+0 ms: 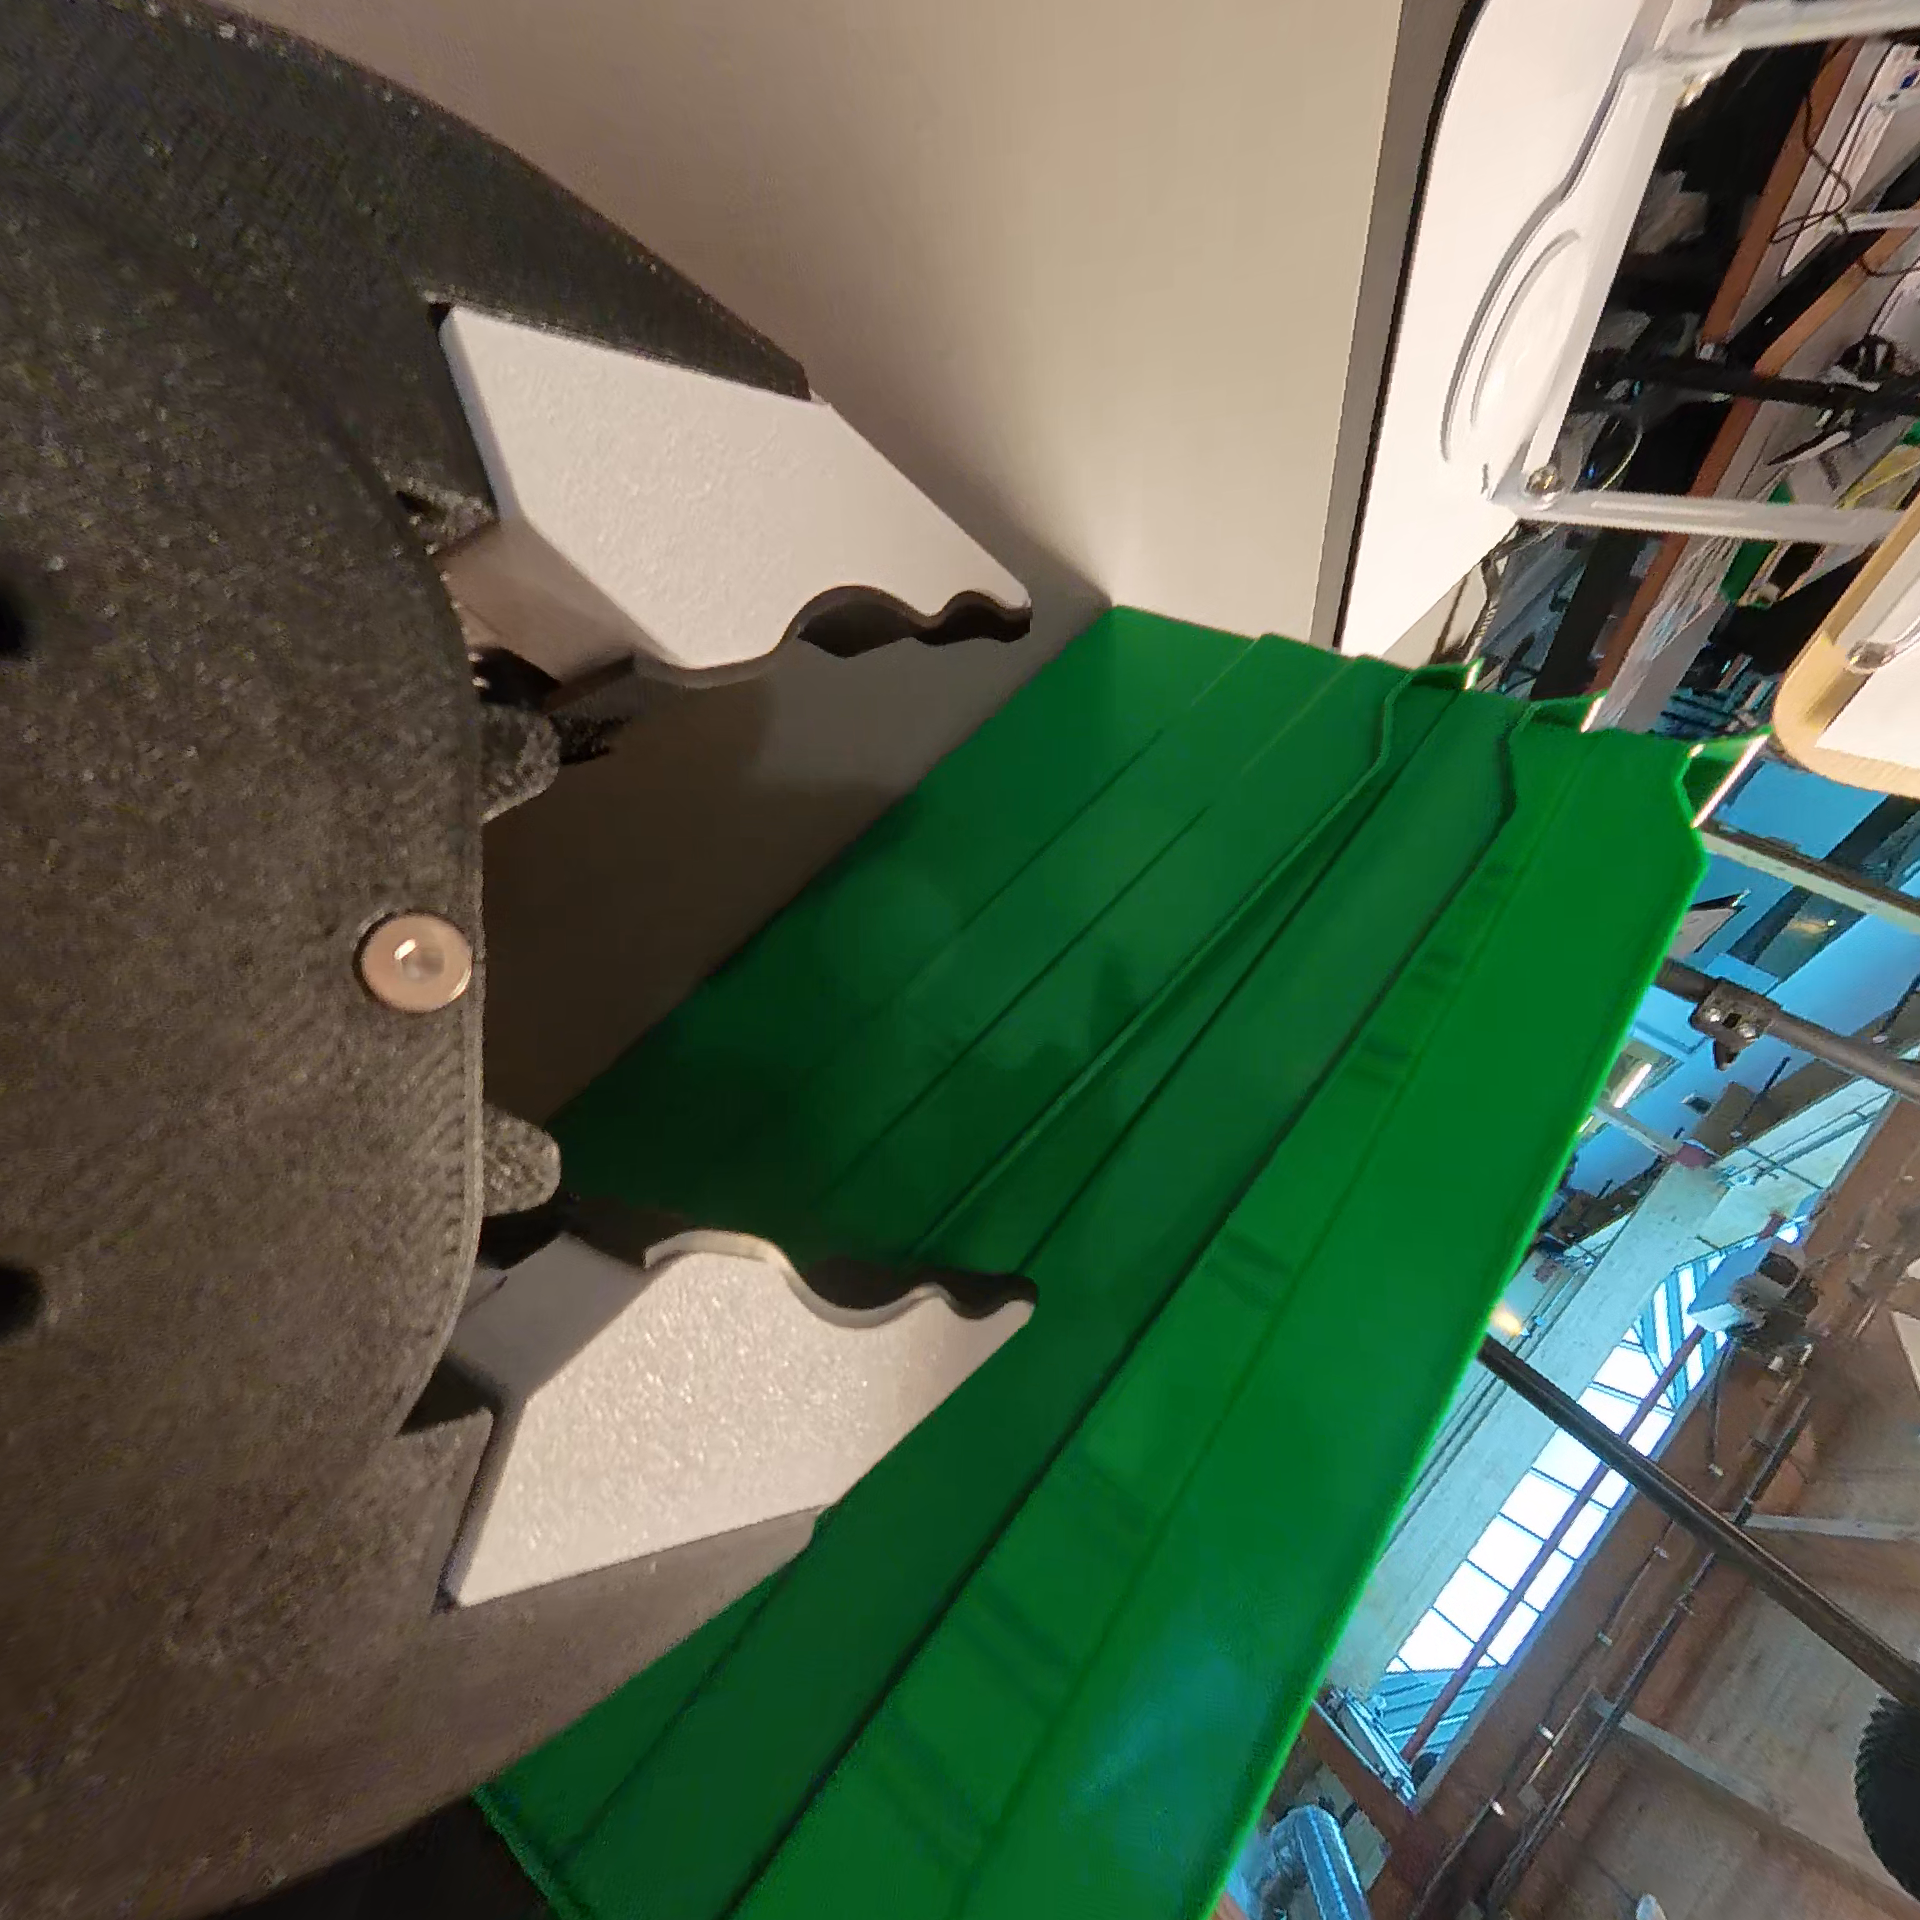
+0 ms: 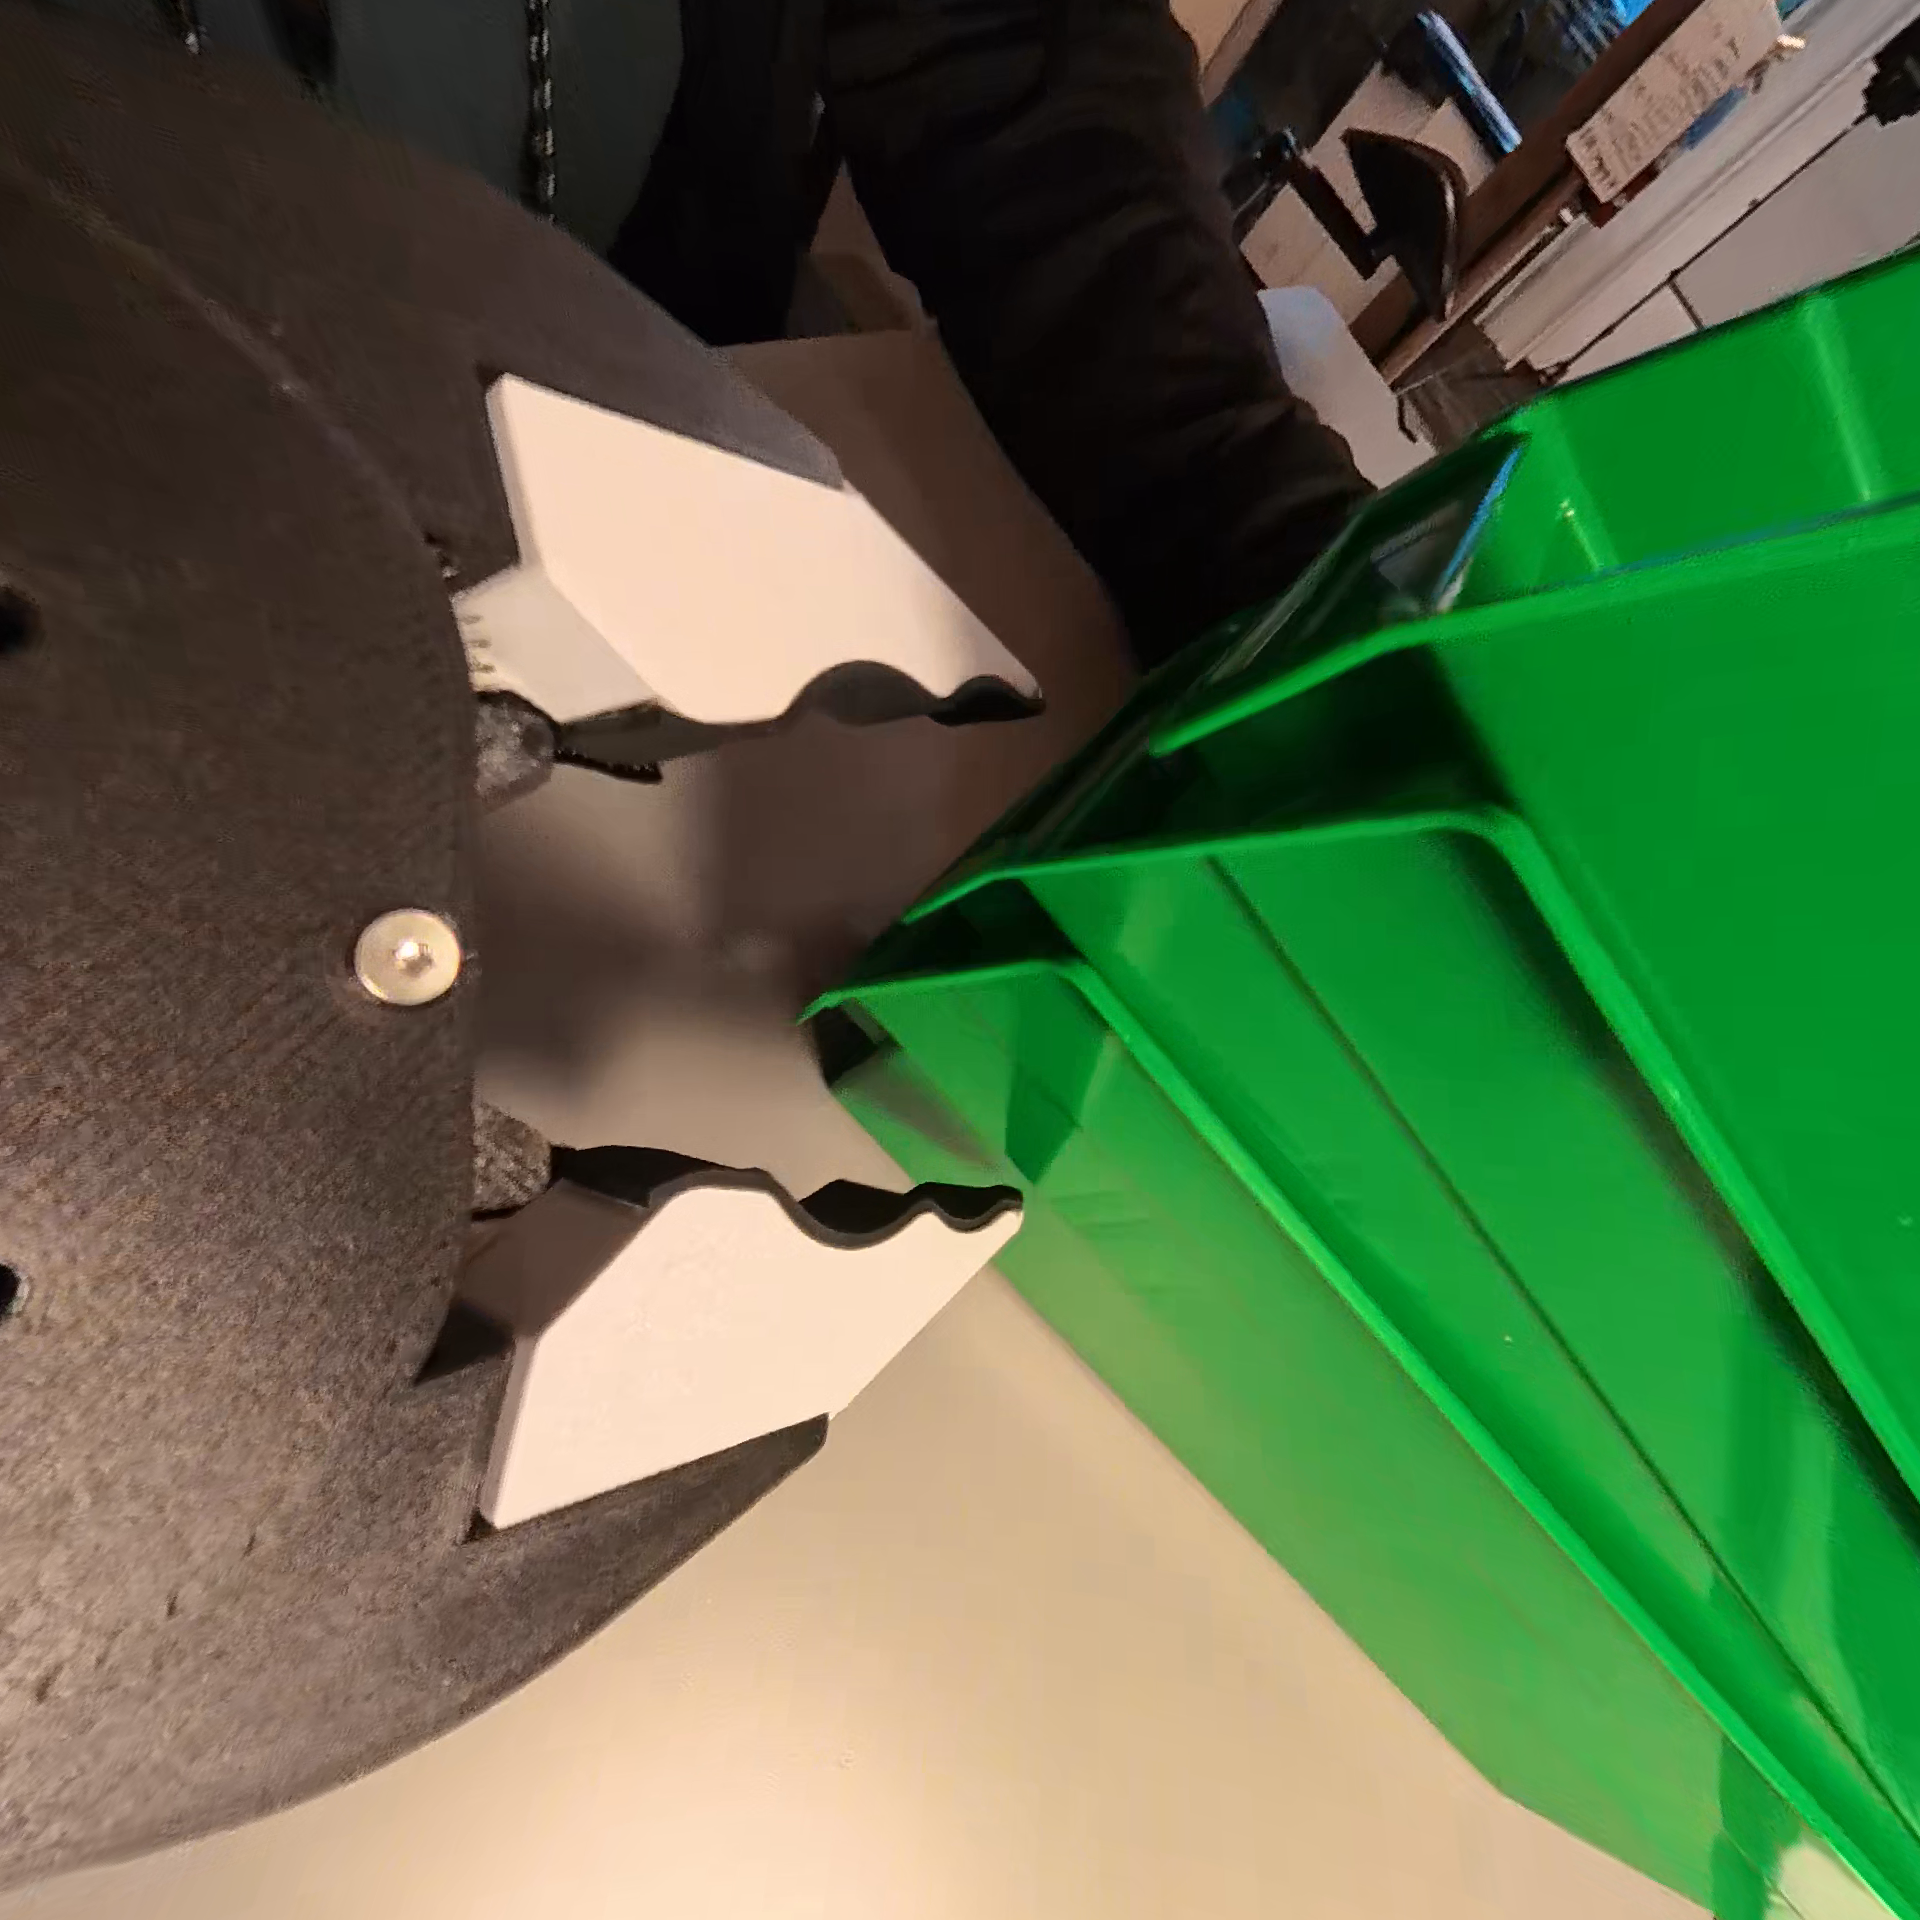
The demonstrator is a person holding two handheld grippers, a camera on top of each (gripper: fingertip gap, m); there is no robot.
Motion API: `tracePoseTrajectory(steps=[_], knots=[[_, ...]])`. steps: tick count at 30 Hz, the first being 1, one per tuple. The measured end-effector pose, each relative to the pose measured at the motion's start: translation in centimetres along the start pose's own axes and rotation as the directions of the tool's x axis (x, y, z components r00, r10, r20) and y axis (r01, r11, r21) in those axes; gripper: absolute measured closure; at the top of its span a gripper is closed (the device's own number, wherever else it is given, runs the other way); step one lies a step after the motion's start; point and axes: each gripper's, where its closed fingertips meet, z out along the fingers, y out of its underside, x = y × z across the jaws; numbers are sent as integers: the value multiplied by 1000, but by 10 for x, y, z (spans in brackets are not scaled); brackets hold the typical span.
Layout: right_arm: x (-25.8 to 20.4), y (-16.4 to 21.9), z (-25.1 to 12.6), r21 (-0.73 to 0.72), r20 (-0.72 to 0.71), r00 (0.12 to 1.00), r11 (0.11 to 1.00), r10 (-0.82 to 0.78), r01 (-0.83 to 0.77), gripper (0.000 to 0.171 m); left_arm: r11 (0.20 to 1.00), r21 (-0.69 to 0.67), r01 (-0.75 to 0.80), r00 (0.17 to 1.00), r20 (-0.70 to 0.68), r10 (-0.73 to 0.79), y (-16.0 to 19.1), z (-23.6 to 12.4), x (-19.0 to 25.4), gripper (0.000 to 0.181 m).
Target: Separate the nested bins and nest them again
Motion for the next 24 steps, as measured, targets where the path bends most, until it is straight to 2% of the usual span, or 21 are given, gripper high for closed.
tracePoseTrajectory(steps=[4, 7, 14, 16, 20, 24], knots=[[8, 5, -8, 5, 6, 999, 999, -35, 35, 83, 1000, 21, 3, 1000, 28, -4, -8, -10, -12, 62], [10, -1, -23, 87, 26, 1000, 996, -5, 3, 84, 999, 33, 9, 999, 48, -11, -13, -17, -21, 63], [29, -18, -40, 198, -55, 998, 979, -29, 39, 83, 1000, 26, -18, 997, 76, 16, -12, -18, -27, 64], [32, -20, -36, 193, -42, 999, 981, -23, 30, 78, 999, 25, -37, 996, 85, 35, -12, -18, -26, 66], [29, -24, -30, 199, 11, 1000, 980, -25, 22, 79, 997, 23, -72, 992, 108, 69, -14, -20, -28, 69], [34, -32, -43, 285, 66, 997, 957, 43, -60, 80, 998, 26, -61, 991, 118, 58, -15, -22, -32, 69]])
